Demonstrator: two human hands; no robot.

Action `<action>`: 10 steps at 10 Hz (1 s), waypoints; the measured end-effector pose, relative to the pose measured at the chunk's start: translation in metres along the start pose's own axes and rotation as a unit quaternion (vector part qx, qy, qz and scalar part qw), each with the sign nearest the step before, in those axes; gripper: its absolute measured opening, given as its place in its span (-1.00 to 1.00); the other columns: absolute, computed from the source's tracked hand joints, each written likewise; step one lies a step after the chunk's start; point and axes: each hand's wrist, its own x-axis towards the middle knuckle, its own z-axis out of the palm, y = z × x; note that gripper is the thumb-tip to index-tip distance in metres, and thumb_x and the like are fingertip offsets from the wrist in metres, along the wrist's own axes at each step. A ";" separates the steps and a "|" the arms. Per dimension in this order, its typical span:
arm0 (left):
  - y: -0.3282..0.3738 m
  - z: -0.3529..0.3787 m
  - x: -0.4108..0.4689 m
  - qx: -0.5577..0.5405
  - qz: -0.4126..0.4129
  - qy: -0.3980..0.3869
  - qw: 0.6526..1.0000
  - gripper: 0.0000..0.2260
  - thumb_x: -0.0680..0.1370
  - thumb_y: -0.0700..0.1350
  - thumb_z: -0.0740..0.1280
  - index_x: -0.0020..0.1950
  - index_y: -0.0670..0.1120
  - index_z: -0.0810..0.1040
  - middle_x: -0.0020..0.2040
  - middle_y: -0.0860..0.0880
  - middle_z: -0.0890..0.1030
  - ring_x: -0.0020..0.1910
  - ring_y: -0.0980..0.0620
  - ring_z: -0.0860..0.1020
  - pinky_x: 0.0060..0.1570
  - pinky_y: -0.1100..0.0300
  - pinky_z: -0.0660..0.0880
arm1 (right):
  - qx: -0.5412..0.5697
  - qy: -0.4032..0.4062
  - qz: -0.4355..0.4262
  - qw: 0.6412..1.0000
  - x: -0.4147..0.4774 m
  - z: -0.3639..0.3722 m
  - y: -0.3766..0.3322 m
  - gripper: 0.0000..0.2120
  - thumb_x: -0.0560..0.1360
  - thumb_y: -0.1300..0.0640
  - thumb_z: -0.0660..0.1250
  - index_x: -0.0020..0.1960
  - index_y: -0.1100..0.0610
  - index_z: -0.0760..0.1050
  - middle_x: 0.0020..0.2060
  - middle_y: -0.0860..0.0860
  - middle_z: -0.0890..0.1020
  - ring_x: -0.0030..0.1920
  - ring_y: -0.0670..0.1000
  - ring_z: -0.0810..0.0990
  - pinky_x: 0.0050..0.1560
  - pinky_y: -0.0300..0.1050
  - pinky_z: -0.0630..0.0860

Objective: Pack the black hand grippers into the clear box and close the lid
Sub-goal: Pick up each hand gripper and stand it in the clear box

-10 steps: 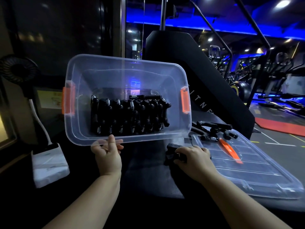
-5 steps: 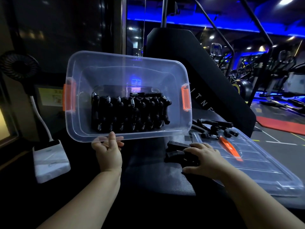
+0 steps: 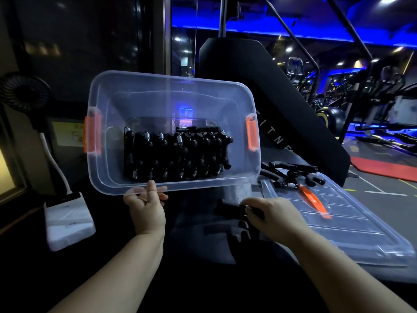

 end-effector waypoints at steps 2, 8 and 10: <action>0.000 0.000 0.000 0.005 0.003 0.002 1.000 -0.83 0.63 -0.09 0.18 -0.10 0.05 0.20 -0.26 -0.03 0.62 -0.47 0.19 0.51 -0.39 0.36 0.41 | -0.021 -0.039 0.018 0.999 0.004 -0.003 -0.004 -0.71 0.48 -0.12 0.35 0.18 -0.10 0.52 -0.06 -0.09 0.67 -0.05 0.02 0.61 -0.14 -0.18 0.40; 0.006 -0.001 -0.003 -0.008 -0.025 -0.006 1.000 -0.88 0.63 -0.08 0.18 -0.03 -0.01 0.23 -0.28 0.00 0.62 -0.44 0.20 0.53 -0.28 0.30 0.43 | 0.070 -0.016 -0.074 0.995 0.031 -0.028 -0.030 -0.64 0.31 0.06 0.51 0.08 -0.17 0.58 -0.17 -0.20 0.66 -0.22 -0.15 0.58 -0.25 -0.36 0.35; 0.005 -0.002 -0.001 -0.032 -0.025 -0.008 0.999 -0.84 0.62 -0.14 0.20 -0.08 -0.01 0.22 -0.31 -0.06 0.60 -0.48 0.19 0.51 -0.34 0.36 0.44 | 0.100 0.032 -0.103 0.989 0.070 -0.043 -0.053 -0.63 0.33 0.03 0.50 0.12 -0.14 0.59 -0.14 -0.19 0.53 -0.14 -0.20 0.45 -0.11 -0.45 0.31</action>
